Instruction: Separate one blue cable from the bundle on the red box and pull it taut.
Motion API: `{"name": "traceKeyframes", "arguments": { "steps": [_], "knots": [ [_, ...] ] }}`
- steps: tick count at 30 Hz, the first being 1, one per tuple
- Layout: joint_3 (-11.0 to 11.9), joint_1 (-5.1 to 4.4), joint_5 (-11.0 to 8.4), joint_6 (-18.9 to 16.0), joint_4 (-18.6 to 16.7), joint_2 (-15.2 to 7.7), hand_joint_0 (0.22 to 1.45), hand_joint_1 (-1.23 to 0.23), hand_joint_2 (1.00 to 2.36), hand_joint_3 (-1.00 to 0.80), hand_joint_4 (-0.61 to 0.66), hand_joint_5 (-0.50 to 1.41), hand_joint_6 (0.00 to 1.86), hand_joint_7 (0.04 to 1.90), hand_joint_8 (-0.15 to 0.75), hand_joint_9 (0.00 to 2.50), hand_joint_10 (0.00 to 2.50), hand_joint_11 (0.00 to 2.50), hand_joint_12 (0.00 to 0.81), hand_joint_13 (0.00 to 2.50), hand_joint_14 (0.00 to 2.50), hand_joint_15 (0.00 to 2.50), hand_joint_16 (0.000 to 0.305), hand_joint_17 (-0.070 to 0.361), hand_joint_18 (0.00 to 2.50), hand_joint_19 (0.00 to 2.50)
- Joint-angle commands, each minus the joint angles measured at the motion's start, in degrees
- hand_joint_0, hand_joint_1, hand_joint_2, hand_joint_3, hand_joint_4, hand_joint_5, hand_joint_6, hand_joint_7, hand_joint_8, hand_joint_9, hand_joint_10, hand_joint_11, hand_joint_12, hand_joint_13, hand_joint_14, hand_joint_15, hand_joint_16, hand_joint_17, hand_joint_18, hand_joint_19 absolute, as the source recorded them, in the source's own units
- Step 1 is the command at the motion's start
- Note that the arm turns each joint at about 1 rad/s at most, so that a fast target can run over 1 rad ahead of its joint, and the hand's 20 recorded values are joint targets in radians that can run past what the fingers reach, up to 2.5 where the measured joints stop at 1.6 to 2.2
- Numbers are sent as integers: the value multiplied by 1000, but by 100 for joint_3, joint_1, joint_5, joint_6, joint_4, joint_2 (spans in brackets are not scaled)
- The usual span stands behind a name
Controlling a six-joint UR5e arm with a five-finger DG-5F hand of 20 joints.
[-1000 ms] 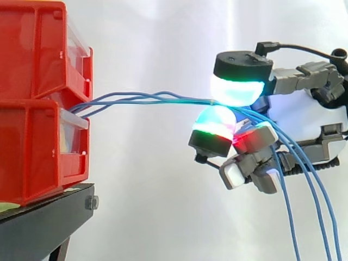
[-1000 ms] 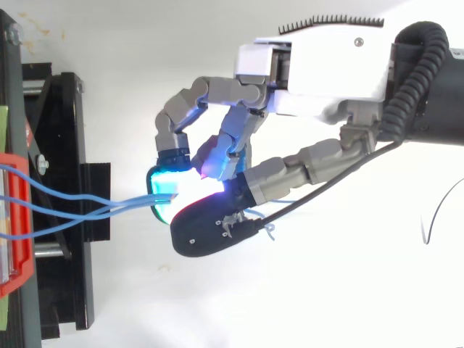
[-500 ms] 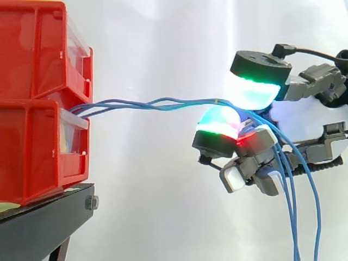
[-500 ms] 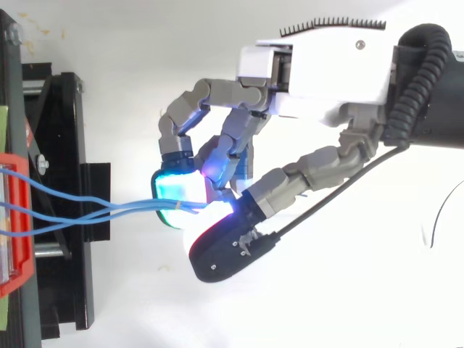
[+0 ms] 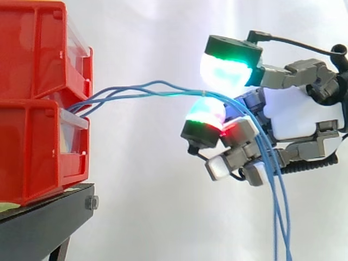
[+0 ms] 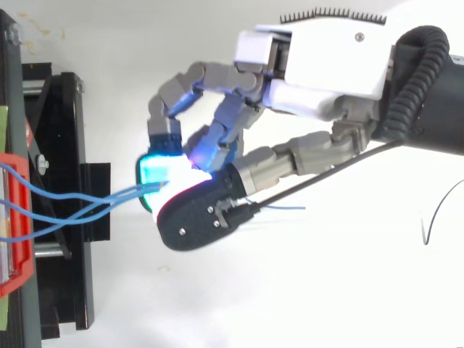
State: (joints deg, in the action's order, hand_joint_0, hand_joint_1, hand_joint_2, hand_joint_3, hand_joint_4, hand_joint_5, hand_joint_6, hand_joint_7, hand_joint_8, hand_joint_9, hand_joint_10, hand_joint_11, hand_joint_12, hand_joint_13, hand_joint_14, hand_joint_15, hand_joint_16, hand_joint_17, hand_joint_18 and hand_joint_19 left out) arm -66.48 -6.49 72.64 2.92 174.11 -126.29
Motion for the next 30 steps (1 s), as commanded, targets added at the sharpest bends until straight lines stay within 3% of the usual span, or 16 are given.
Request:
{"name": "traceKeyframes", "arguments": {
  "steps": [1, 4, 8, 14, 17, 22, 24, 26, 30],
  "knots": [
    [-5, -81, -417, 60, -308, -10, 586, -729, 1004, -455, 183, -145, 816, 1110, 381, 1121, 19, 1039, 402, 943, 15, 591, 50, 112, 1029, 763],
    [-5, -151, -567, 227, -536, -106, 616, -787, 1014, -306, 151, -149, 822, 1180, 375, 1106, 20, 1042, 401, 943, 17, 591, 49, 111, 1036, 755],
    [-5, -212, -610, 86, -791, -282, 614, -821, 1021, -143, 72, -159, 877, 1139, 381, 1103, 20, 1060, 399, 950, 18, 592, 49, 111, 1064, 756],
    [-5, -274, -681, 34, -932, -291, 638, -867, 1022, 8, -45, -162, 898, 1236, 392, 1136, 19, 1079, 415, 993, 16, 586, 52, 118, 1126, 724],
    [-32, -309, -725, 51, -975, -300, 668, -881, 1024, 48, -40, -184, 908, 1206, 373, 1103, 18, 1086, 401, 971, 15, 586, 51, 114, 1102, 720],
    [-102, -397, -777, -151, -1116, -370, 724, -919, 1022, -129, 104, -207, 894, 1043, 341, 981, 19, 1071, 392, 902, 18, 593, 48, 108, 1010, 707],
    [-102, -406, -769, -336, -914, -370, 687, -944, 1009, -386, 131, -209, 885, 1030, 338, 966, 19, 1064, 393, 903, 18, 588, 48, 108, 1013, 704],
    [-93, -423, -769, -476, -808, -370, 645, -884, 1000, -497, 149, -205, 881, 1023, 351, 1004, 19, 1060, 391, 912, 18, 588, 48, 107, 1016, 732],
    [-93, -432, -760, -599, -729, -370, 558, -664, 1000, -500, 172, -178, 864, 1055, 386, 1104, 17, 1056, 405, 942, 15, 591, 51, 115, 1056, 749]
  ]
}}
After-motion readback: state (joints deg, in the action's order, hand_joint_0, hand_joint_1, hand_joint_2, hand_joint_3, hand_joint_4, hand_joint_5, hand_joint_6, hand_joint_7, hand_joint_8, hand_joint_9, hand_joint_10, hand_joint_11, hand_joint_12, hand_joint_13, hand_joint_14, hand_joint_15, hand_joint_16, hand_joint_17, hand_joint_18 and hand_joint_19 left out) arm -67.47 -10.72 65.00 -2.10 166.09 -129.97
